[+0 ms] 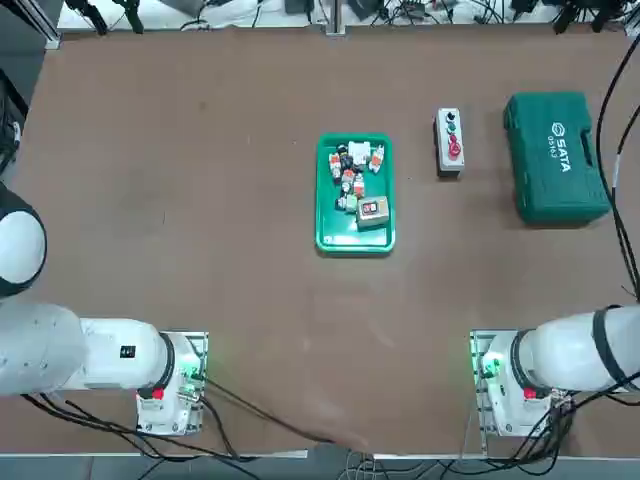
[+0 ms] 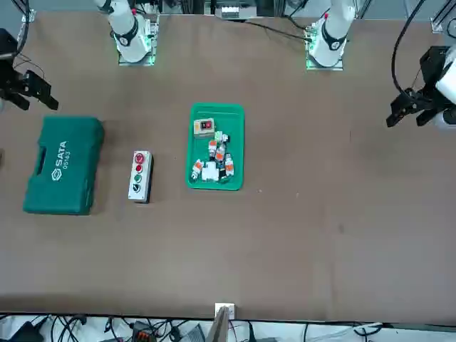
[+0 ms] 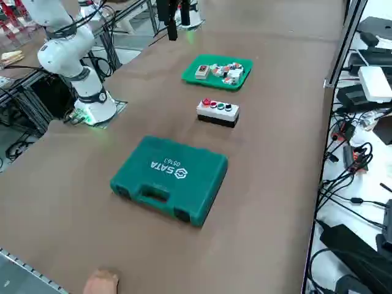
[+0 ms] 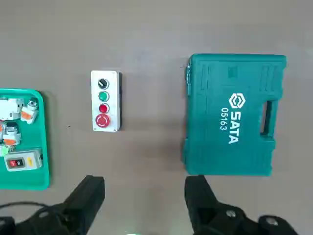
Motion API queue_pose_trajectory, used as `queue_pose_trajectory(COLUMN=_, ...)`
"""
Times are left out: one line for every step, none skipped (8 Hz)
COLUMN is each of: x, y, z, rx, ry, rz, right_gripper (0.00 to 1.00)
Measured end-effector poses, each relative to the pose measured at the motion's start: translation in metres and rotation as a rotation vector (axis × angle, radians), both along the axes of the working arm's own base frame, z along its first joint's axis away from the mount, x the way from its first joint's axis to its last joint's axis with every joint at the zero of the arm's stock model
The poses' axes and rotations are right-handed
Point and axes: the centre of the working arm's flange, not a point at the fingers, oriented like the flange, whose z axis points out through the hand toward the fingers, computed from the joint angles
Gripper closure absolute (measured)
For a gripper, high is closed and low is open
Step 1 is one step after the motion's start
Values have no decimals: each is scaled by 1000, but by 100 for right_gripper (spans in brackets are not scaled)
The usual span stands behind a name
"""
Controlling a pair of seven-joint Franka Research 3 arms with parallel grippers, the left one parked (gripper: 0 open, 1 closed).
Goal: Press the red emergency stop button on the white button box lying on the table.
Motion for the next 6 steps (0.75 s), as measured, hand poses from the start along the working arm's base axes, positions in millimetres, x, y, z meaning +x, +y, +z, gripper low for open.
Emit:
queue_pose_trajectory(x=0, y=0, z=0, rx=0, ry=0, rz=0, right_gripper=0)
queue_pose_trajectory(x=0, y=0, z=0, rx=0, ry=0, rz=0, right_gripper=0)
queue_pose_trajectory(x=0, y=0, z=0, rx=0, ry=0, rz=0, right_gripper=0)
queue_pose_trajectory(x=0, y=0, z=0, rx=0, ry=0, rz=0, right_gripper=0)
queue_pose_trajectory(x=0, y=0, z=0, rx=0, ry=0, rz=2, right_gripper=0)
queue_pose_trajectory(x=0, y=1, z=0, rx=0, ry=2, rz=4, right_gripper=0)
